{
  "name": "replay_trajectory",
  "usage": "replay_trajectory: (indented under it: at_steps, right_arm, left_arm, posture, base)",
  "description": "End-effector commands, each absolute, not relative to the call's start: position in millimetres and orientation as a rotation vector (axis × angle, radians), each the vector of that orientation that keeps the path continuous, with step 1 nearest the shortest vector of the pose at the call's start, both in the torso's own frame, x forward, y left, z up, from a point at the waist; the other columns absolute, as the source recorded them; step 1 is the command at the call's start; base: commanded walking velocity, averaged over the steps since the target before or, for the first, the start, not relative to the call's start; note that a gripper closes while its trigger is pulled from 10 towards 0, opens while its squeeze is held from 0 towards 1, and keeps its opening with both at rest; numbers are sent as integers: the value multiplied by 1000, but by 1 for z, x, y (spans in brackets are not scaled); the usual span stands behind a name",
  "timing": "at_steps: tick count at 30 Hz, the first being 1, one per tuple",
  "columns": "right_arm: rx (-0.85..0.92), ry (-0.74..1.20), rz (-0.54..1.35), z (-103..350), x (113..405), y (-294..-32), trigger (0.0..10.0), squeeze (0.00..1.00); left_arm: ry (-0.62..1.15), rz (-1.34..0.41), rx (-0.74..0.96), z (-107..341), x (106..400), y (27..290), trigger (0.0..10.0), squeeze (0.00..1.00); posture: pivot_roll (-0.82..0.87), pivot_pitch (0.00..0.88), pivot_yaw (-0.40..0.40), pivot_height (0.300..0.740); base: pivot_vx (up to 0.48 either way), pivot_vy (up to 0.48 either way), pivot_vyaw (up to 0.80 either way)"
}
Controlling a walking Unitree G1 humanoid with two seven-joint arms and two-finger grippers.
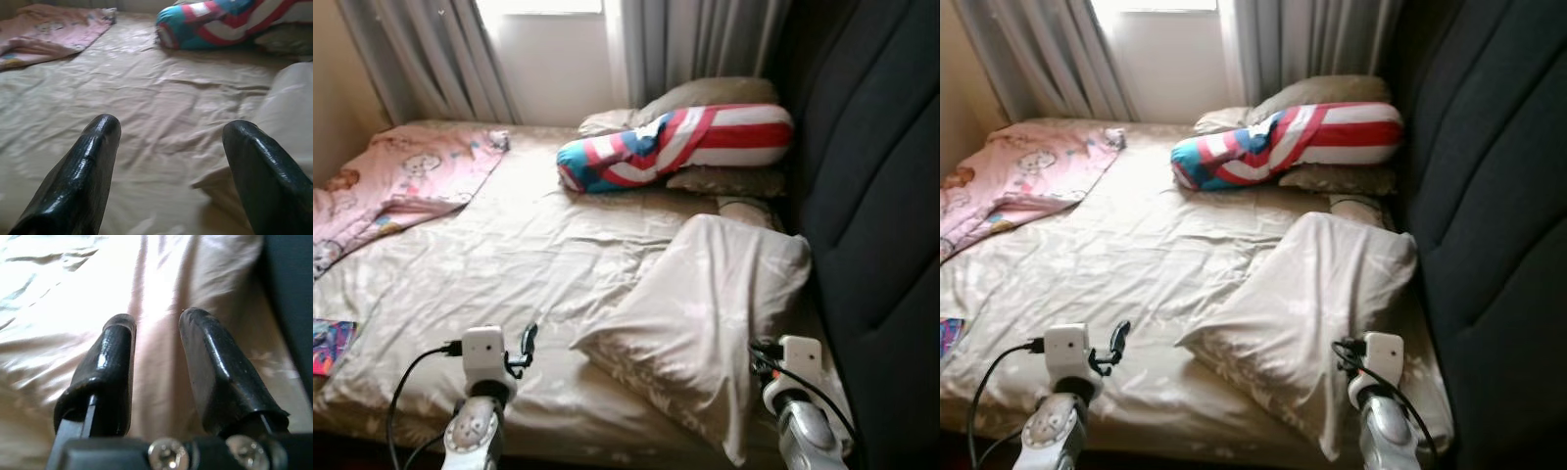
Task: Clean up the room
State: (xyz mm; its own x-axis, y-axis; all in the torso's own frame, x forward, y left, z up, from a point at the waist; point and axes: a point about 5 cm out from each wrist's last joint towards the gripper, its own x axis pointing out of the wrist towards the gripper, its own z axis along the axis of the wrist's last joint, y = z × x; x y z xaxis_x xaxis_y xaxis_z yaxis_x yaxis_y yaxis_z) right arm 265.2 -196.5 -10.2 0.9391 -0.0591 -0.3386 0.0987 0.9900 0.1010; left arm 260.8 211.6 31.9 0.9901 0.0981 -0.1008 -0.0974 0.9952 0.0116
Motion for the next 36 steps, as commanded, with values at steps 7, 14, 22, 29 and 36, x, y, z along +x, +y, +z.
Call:
replay_trajectory:
  at_steps: [7, 14, 22, 29, 36]
  right_arm:
    - [135, 432, -91, -19, 266, -189, 10000, 957]
    - [145, 463, -128, -18, 271, -187, 10000, 1000]
    - [158, 472, -151, -13, 279, -192, 10000, 1000]
    - [175, 468, -185, -8, 285, -191, 10000, 1000]
    - [197, 478, -170, -14, 280, -188, 10000, 1000]
  left_arm:
    - [80, 59, 29, 43, 263, 213, 10000, 0]
    - [70, 41, 46, 52, 249, 219, 10000, 0]
    - [92, 8, 34, 59, 237, 212, 10000, 0]
    - [60, 1, 49, 79, 244, 217, 10000, 0]
    - [73, -19, 48, 81, 238, 212, 10000, 0]
  posture:
    - [-5, 26, 64, 740]
    - [34, 119, 82, 740]
    - [79, 217, 108, 740]
    - [90, 230, 121, 740]
    - [105, 245, 137, 740]
  base:
    - [0, 0, 0]
    - [0, 0, 0]
    - [0, 0, 0]
    - [0, 0, 0]
    - [0, 0, 0]
